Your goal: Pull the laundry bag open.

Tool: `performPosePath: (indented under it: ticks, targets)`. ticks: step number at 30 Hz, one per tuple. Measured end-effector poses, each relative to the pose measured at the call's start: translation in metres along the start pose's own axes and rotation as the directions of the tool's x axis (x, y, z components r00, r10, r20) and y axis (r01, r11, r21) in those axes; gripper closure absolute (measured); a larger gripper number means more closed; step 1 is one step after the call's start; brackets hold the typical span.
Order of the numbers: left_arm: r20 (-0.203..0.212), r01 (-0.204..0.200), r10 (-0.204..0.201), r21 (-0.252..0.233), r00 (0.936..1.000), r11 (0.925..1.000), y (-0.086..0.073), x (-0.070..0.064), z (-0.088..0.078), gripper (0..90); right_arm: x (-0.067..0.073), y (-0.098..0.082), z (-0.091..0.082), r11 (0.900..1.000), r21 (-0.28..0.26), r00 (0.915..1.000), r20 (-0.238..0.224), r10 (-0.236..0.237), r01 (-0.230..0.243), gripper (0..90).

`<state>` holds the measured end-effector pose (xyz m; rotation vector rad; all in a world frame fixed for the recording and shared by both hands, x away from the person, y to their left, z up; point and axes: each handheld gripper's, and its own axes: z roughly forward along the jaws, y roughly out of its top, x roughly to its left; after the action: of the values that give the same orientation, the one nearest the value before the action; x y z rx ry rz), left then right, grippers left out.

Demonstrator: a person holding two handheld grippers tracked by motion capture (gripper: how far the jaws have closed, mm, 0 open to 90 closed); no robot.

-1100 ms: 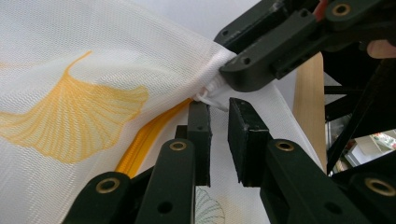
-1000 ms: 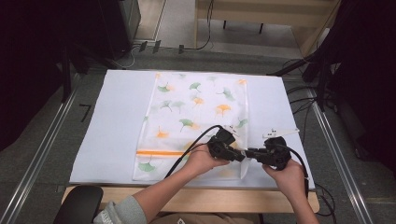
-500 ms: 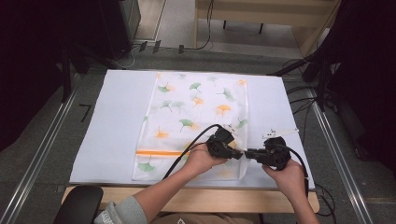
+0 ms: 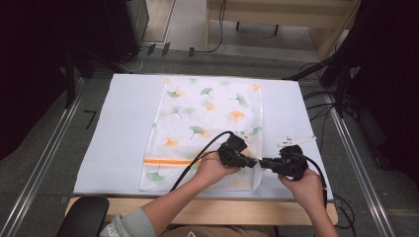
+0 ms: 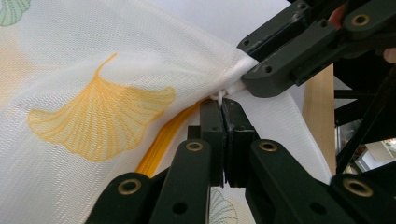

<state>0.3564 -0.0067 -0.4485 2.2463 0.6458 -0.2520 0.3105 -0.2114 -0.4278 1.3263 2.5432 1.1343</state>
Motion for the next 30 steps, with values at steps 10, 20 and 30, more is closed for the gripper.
performPosePath:
  ticks: [10, 20, 30]
  targets:
    - [-0.026, 0.002, -0.002, 0.002, 0.9997, 1.0000, 0.0000, 0.0009, 0.0006, 87.3, 0.0027, 0.0005, 0.0018, 1.000, 0.014, 1.0000, -0.002, -0.009, 0.009, 86.0]
    - [-0.018, 0.002, -0.002, 0.005, 0.9998, 1.0000, -0.0001, 0.0017, 0.0009, 90.0, 0.0020, 0.0003, 0.0016, 1.000, 0.015, 0.9999, -0.009, -0.007, 0.007, 86.0]
    - [-0.012, 0.010, -0.010, 0.005, 0.9999, 0.9999, 0.0003, 0.0011, 0.0002, 90.0, 0.0000, 0.0004, -0.0015, 1.000, 0.006, 1.0000, -0.003, -0.006, 0.006, 85.9]
